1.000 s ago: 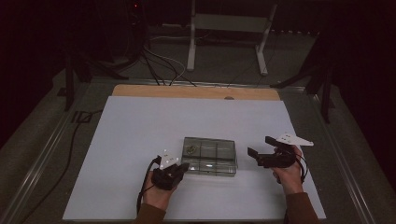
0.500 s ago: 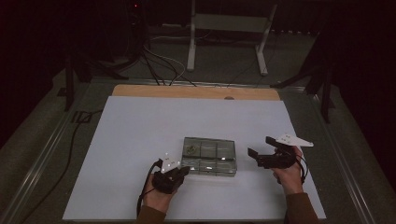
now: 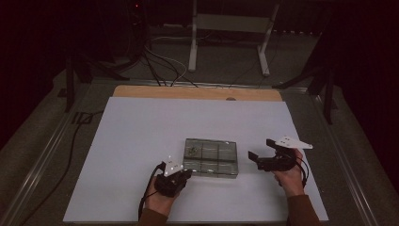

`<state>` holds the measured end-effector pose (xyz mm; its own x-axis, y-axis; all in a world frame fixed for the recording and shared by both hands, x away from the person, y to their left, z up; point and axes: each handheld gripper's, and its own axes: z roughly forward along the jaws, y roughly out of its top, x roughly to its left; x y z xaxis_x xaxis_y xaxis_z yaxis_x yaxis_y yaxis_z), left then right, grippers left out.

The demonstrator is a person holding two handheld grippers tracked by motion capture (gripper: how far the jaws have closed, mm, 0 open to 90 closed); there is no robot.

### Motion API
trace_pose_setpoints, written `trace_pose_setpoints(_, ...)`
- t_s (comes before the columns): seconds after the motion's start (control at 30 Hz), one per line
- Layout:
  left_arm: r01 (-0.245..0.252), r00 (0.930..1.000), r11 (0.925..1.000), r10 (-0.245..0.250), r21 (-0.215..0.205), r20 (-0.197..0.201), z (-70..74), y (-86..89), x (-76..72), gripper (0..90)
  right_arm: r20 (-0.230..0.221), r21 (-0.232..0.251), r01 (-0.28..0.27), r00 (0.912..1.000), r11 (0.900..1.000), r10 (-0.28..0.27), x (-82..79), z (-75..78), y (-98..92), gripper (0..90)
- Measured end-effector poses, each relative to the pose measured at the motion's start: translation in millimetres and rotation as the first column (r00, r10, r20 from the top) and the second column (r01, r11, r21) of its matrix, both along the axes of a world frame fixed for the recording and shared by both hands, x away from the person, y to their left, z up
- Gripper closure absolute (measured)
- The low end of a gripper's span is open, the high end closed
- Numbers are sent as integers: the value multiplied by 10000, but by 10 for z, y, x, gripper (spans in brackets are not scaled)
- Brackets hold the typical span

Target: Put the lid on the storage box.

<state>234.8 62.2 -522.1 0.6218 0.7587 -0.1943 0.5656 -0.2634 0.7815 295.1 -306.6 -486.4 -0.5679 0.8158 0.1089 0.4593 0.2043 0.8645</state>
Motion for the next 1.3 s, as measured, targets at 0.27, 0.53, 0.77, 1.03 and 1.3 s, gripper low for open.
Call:
trace_pose_setpoints(0.27, 116, 9999, 9999, -116, 67, -33, -25, -20, -12, 900, 20, 7, -2, 10000, 10000, 2, -9, -2, 7, 21)
trace_pose_setpoints(0.53, 120, 9999, 9999, -120, 26, -68, -35, -27, -15, 900, 21, 6, -3, 10000, 10000, 3, -18, -9, 12, 21)
trace_pose_setpoints(0.77, 238, 9996, 9996, -236, 121, -149, -49, -59, -24, 900, 20, -5, -11, 10000, 10000, 11, -25, -15, 11, 21)
trace_pose_setpoints(1.03, 772, 9970, 9969, -771, 129, -78, -50, -166, -81, 900, -1, 16, 33, 10000, 10000, -33, -24, -23, 3, 15)
trace_pose_setpoints(1.3, 1061, 9927, 9943, -1061, 32, 569, 115, -202, -130, 794, -35, -16, 18, 10000, 10000, -18, -22, -40, 19, 15)
